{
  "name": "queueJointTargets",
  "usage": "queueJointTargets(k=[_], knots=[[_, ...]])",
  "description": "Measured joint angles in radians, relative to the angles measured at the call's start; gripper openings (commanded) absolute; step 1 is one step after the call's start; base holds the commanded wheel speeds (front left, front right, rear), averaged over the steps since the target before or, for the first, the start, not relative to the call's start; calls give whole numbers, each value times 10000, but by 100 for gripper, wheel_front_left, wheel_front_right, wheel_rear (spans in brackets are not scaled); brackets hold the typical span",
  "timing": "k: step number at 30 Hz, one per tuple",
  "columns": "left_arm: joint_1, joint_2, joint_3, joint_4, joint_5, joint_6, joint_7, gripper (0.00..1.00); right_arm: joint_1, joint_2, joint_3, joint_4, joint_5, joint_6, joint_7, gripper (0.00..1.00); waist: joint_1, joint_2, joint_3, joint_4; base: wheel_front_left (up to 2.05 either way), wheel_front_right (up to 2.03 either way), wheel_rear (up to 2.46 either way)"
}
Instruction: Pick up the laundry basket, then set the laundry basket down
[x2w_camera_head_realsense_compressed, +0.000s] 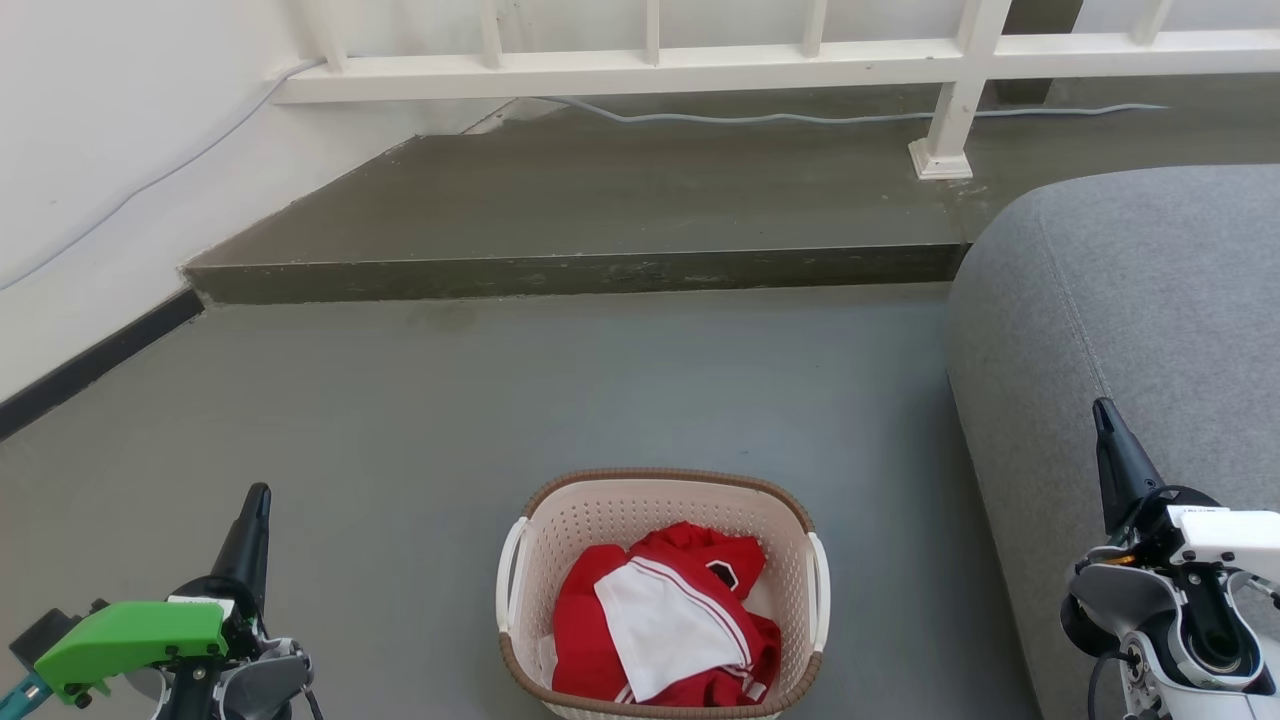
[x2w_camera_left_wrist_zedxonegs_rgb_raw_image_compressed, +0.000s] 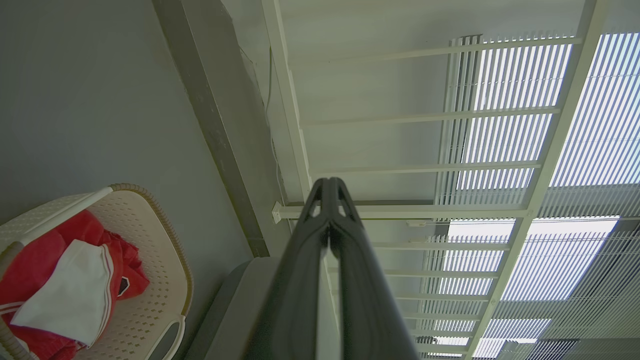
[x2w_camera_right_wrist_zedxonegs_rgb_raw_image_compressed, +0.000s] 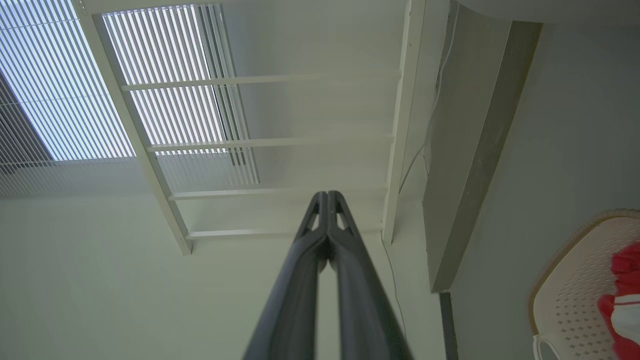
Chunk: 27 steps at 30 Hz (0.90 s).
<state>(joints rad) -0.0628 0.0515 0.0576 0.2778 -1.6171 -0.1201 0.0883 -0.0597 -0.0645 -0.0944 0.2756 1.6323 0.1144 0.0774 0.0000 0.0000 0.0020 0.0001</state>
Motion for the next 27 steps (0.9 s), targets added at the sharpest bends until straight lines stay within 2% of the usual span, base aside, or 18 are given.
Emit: queueJointTargets(k=[27], knots=[[0,-6,13,-2,0,0,2,0,-5,6,-12,38,0,0,25,0,0,0,0,0,0,0,0]])
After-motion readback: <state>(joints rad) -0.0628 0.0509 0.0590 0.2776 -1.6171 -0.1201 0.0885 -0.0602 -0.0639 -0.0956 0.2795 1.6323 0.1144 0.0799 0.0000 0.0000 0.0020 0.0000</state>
